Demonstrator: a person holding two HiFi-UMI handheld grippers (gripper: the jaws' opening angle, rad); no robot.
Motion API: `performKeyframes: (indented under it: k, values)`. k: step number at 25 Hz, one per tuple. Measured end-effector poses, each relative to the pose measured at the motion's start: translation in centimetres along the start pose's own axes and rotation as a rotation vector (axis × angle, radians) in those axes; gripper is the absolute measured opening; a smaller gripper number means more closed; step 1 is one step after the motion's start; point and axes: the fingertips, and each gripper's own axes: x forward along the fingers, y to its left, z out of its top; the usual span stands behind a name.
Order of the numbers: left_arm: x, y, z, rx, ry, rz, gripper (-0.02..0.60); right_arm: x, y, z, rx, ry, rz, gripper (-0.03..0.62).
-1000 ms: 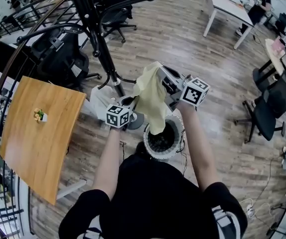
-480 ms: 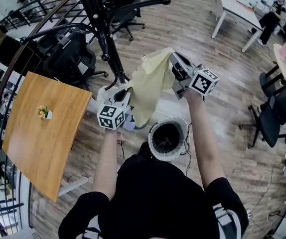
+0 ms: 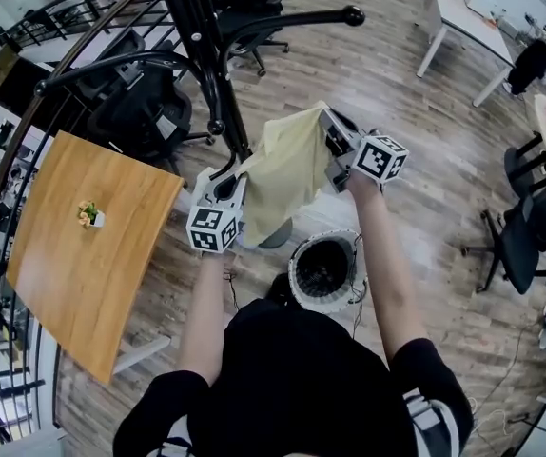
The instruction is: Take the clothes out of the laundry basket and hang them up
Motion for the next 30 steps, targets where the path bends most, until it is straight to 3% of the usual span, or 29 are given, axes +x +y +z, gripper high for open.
performKeyframes:
  k: [4, 8, 22, 30]
  values:
    - [0.0, 0.9, 0.2, 0.015, -0.013, 0.011, 0.032, 1.2, -1.9, -1.7, 0.043, 0.012, -0.03, 0.011]
    - [0.3, 2.0, 0.5, 0.016, -0.011, 0.03, 0.032, 2.6, -2.8, -2.1, 0.021, 0.025, -0.054, 0.011]
    - [1.6, 2.6, -3.0, 0.001, 0.069, 0.049, 0.034, 2.9, -10.3, -15.3, -0.246, 0.49, -0.195, 0.012]
    - [2.0, 2.3, -4.7, 0.007, 0.132, 0.049, 0.034, 0.7, -11.8, -21.5, -0.263, 0.669, -0.18, 0.015]
